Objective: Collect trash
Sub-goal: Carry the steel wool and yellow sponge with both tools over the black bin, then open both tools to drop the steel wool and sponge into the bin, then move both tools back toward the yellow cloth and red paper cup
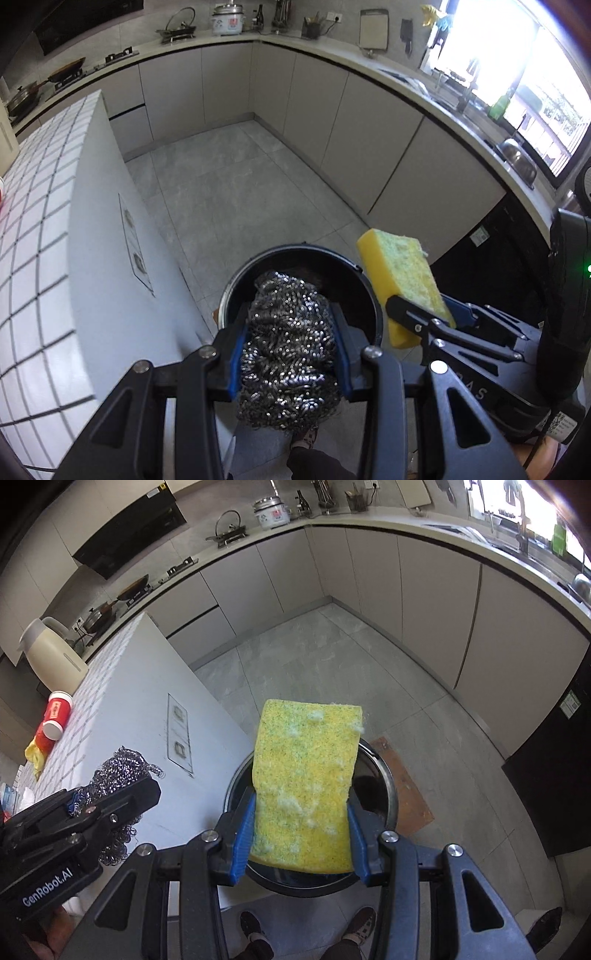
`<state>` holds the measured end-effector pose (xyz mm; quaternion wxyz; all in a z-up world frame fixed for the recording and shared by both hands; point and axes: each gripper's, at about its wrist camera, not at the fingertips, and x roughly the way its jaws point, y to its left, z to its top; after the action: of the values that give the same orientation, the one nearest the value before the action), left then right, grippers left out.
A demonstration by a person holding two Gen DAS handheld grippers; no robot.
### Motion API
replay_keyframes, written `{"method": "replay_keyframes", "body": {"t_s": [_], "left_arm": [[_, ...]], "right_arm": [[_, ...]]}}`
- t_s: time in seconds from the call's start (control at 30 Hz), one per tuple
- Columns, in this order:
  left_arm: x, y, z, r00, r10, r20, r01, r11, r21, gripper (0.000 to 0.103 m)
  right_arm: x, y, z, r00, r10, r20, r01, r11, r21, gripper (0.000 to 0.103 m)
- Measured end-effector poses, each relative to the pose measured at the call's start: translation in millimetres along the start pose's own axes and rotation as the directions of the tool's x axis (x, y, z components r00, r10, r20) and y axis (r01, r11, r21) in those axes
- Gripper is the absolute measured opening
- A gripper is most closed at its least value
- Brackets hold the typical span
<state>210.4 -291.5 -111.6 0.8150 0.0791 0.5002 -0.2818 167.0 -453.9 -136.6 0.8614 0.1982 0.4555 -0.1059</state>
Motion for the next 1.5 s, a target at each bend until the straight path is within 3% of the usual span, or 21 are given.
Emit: {"method": "replay_keyframes", "body": {"t_s": [0.33, 0.43, 0.53, 0.63, 0.93, 1.33, 1.5], "left_arm": [[54.5, -2.2, -8.7, 0.994, 0.062, -0.087, -0.07, 0.993, -0.091, 0.042], [69.6, 4.6, -12.1, 0.992, 0.062, -0.113, -0.077, 0.988, -0.131, 0.05], [85.9, 9.9, -13.0, 0.99, 0.053, -0.13, -0.076, 0.982, -0.173, 0.071], [95.6, 11.0, -11.0, 0.986, 0.069, -0.152, -0.098, 0.977, -0.19, 0.072], [56.6, 4.3, 4.0, 0.989, 0.131, -0.073, -0.141, 0.979, -0.15, 0.072], [-11.7, 12.2, 27.9, 0.996, 0.087, 0.029, -0.083, 0.99, -0.119, 0.072], [-41.7, 28.2, 32.4, 0.995, 0.072, 0.075, -0.062, 0.99, -0.126, 0.072]], "right_arm": [[51.2, -40.4, 4.0, 0.994, 0.035, -0.099, -0.039, 0.999, -0.035, 0.051], [70.8, -40.2, 5.7, 0.988, 0.064, -0.137, -0.071, 0.996, -0.048, 0.056], [88.7, -41.3, 8.3, 0.985, 0.064, -0.163, -0.075, 0.995, -0.062, 0.061], [96.7, -48.5, 11.2, 0.984, 0.061, -0.166, -0.07, 0.996, -0.052, 0.064], [78.2, -46.8, 21.2, 0.992, 0.044, -0.12, -0.051, 0.997, -0.056, 0.065], [20.2, -16.6, 33.2, 1.0, 0.0, -0.029, -0.001, 0.999, -0.04, 0.066], [-4.8, 10.1, 41.9, 1.0, 0.005, 0.028, -0.004, 0.999, -0.048, 0.072]]}}
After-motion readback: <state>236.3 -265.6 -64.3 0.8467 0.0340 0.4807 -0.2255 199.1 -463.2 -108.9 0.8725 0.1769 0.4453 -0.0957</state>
